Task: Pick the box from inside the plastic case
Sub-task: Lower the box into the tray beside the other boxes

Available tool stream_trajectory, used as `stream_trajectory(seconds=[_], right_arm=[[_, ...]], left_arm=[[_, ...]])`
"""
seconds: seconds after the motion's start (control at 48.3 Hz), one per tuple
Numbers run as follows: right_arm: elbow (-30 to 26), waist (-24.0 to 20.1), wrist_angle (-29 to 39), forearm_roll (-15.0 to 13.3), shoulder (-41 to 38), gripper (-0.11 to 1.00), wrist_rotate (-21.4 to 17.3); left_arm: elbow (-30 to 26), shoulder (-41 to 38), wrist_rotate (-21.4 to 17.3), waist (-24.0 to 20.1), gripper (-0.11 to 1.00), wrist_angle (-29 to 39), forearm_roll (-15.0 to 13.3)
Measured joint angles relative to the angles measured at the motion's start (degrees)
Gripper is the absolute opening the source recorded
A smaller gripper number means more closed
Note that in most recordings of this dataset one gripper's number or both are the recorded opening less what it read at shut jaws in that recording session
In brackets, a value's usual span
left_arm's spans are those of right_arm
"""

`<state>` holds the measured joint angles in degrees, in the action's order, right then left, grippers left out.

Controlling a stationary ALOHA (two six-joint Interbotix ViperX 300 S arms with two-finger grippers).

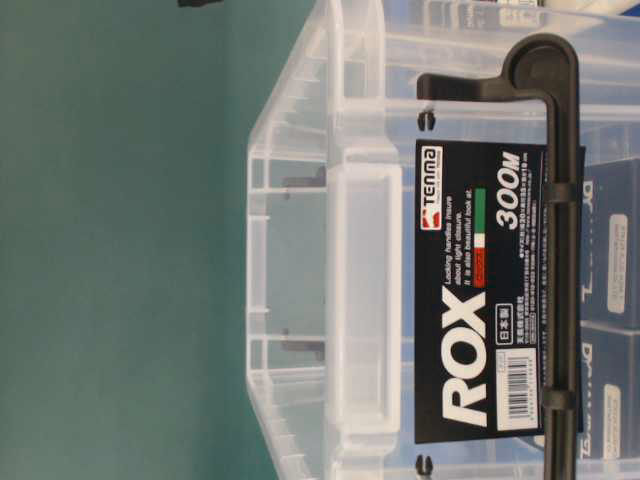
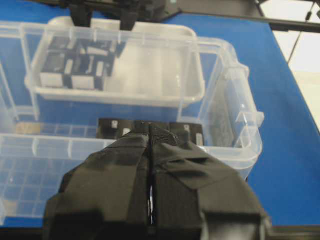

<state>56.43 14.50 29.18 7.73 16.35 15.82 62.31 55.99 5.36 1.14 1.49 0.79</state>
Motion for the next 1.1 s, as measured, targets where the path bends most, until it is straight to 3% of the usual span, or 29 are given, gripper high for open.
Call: stream_trajectory(seconds=[0.373, 0.538, 0.704, 0.952, 1.097], right_arm=[[-0.35, 0.88, 0.26, 0.0, 0.0, 0.66, -0.88], [-1.49, 0.79, -0.18, -0.35, 0.44, 0.95, -0.88], [-2.72, 0.53, -0.18, -2.55, 1.32, 0.94, -0.88], [-5.1, 0.26, 4.04, -2.81, 5.45, 0.94, -1.58], [-6.59, 0.09, 5.1, -2.9, 10.72, 0.94, -4.31]], left_arm=[[0.0, 0.0, 0.0, 0.0, -0.05, 0.0, -0.09], [0.0, 0.0, 0.0, 0.0, -0.05, 0.0, -0.09], [0.0, 0.0, 0.0, 0.0, -0.05, -0.09, -0.09], [0.0, 0.0, 0.0, 0.0, -0.05, -0.09, -0.09], [0.0, 0.0, 0.0, 0.0, -0.05, 0.0, 0.0]])
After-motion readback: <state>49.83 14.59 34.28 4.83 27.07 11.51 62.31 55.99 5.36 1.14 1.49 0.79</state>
